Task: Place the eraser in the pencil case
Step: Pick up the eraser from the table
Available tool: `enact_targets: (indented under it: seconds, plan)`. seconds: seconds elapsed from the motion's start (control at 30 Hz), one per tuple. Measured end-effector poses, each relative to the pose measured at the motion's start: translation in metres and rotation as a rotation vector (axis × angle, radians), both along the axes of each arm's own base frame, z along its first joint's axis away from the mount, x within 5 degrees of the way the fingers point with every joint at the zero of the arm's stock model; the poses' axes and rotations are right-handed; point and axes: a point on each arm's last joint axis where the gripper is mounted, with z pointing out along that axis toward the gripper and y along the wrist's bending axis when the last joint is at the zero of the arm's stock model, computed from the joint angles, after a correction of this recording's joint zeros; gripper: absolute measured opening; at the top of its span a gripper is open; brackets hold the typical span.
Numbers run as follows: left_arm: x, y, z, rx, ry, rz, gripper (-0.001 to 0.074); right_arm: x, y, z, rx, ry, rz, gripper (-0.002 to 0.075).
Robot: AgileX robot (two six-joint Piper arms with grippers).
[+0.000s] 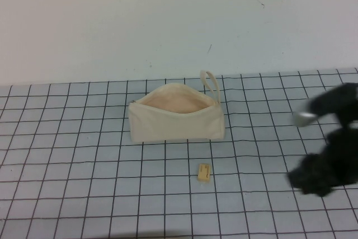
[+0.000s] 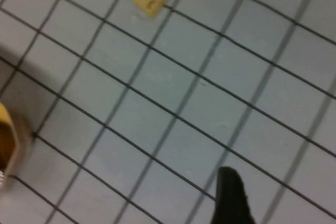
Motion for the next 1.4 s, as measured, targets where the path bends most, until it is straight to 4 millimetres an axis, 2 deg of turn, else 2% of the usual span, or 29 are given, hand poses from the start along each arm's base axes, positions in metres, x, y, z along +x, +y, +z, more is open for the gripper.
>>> enact_targets:
  seconds: [0.13,0.27,0.37,0.47,0.77,1.03,1.13,1.33,1.4]
  plan:
    - [0.0,0.0,0.0,0.0,0.0,0.0,-0.0001,0.024,0.051,-0.011,0.009,0.064,0.068,0.0432]
    - [0.0,0.0,0.0,0.0,0.0,0.0,-0.0001,0.049,0.095,-0.035,-0.021,0.15,0.1,0.0437]
    - [0.0,0.0,0.0,0.0,0.0,0.0,-0.0001,0.065,0.117,-0.049,-0.057,0.183,0.121,0.0438]
    - [0.0,0.0,0.0,0.0,0.0,0.0,-0.0001,0.079,0.131,-0.059,-0.084,0.208,0.128,0.0439]
    - [0.0,0.0,0.0,0.0,0.0,0.0,-0.0001,0.103,0.149,-0.076,-0.078,0.221,0.123,0.0439]
    - [0.0,0.0,0.0,0.0,0.0,0.0,-0.0001,0.111,0.155,-0.102,-0.122,0.243,0.162,0.0429]
    - [0.0,0.0,0.0,0.0,0.0,0.0,-0.0001,0.112,0.155,-0.105,-0.134,0.241,0.183,0.0373]
    - [0.0,0.0,0.0,0.0,0.0,0.0,-0.0001,0.113,0.155,-0.104,-0.147,0.224,0.217,0.0159]
    - [0.0,0.0,0.0,0.0,0.0,0.0,-0.0001,0.113,0.155,-0.104,-0.147,0.224,0.218,0.011]
